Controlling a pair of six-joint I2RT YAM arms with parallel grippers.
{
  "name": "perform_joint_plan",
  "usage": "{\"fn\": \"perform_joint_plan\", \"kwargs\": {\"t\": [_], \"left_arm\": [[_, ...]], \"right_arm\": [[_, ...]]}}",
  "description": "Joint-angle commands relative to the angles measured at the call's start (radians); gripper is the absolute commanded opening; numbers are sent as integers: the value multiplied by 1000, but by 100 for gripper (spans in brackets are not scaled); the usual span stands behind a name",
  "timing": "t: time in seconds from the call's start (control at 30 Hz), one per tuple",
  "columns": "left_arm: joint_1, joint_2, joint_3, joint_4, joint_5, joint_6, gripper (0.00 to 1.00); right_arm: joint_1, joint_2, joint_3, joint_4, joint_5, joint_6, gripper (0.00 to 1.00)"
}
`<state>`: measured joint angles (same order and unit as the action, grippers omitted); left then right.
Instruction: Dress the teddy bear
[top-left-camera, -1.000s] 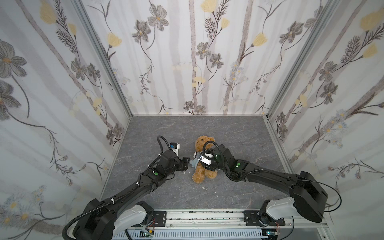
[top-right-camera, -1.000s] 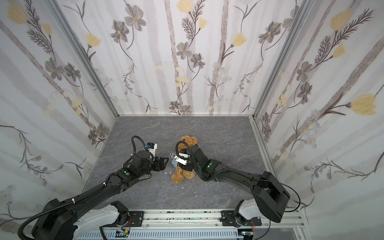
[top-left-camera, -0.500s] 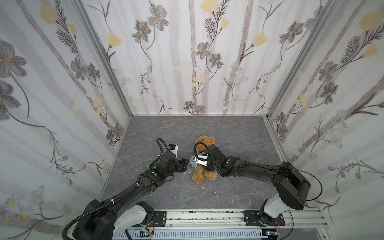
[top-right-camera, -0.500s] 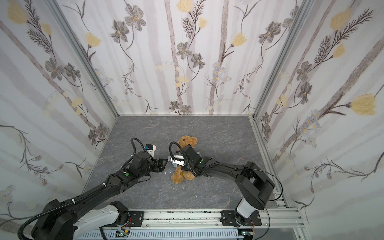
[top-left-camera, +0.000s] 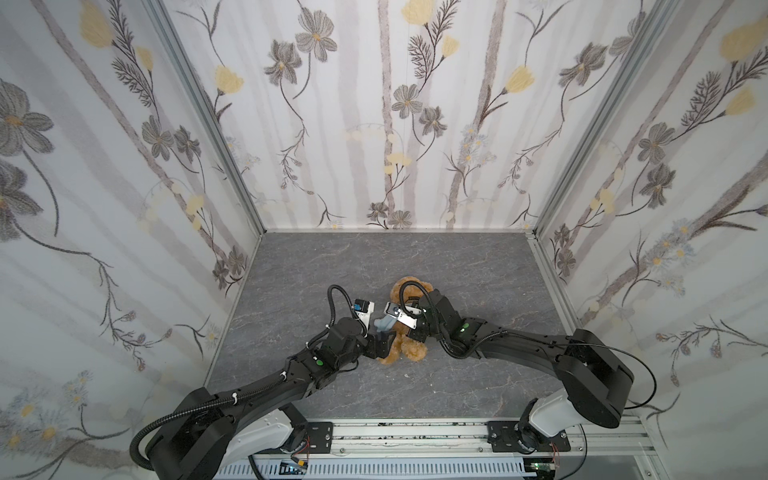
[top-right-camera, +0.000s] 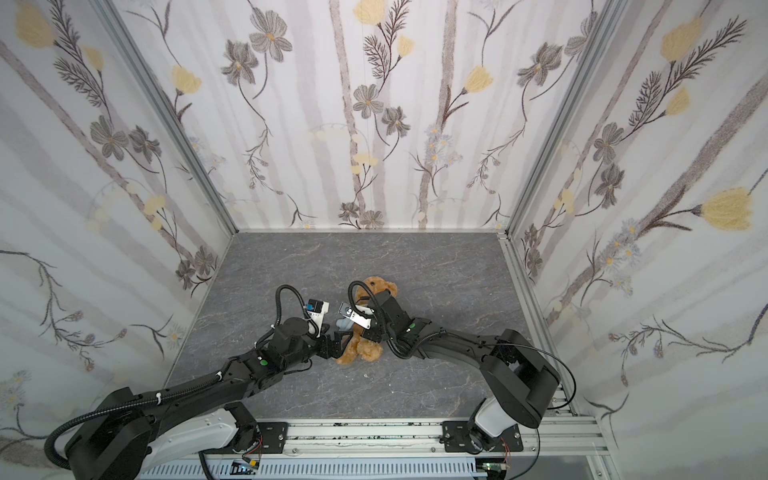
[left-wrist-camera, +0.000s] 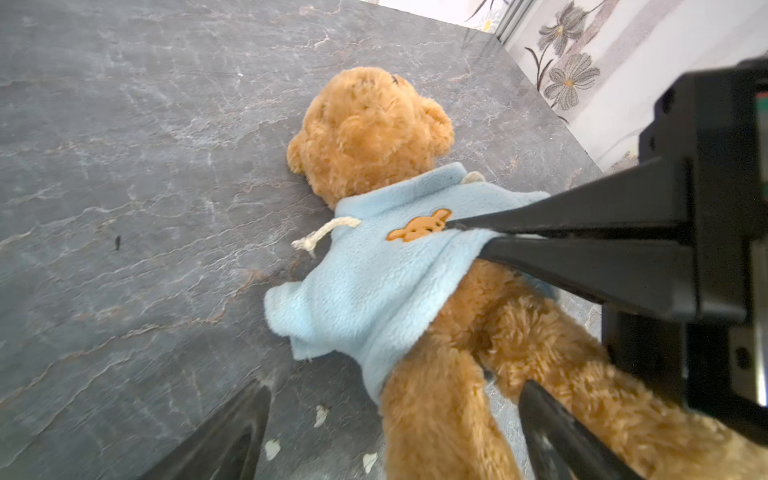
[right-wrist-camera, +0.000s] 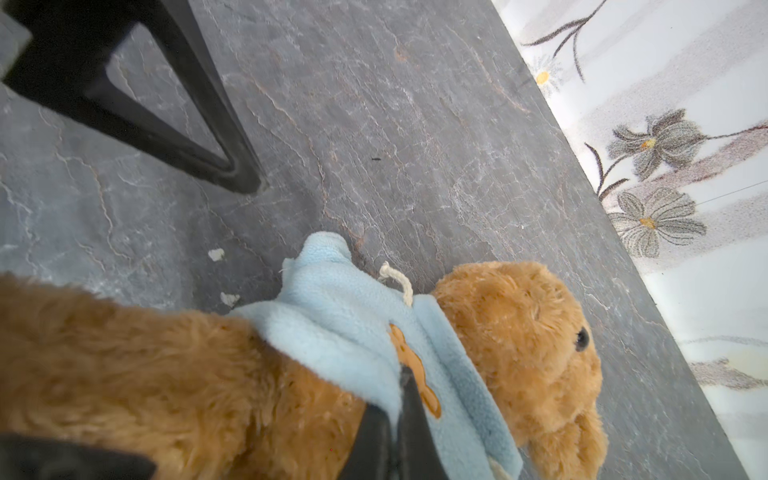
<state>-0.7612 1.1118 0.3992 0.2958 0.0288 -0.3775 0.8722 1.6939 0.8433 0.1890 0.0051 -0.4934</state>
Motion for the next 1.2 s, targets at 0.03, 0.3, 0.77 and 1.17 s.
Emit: {"fn": "perform_joint_plan", "kwargs": {"t": [0.03,0.3,0.77,1.17], "left_arm": [[-18,66,31,99,-91,53,94],[-11,181,90,105,-192,91,86],[22,328,149,96,-361,88,55],[52,491,215,97,-362,4,42]], "right_arm": [[-2,-6,2,77,-48,62,0],[-2,-26,-18,83,-70,69,0],[-3,-47,-57,92,-143,-22,0],[-2,-85,-180,270,-232,42,0]]}}
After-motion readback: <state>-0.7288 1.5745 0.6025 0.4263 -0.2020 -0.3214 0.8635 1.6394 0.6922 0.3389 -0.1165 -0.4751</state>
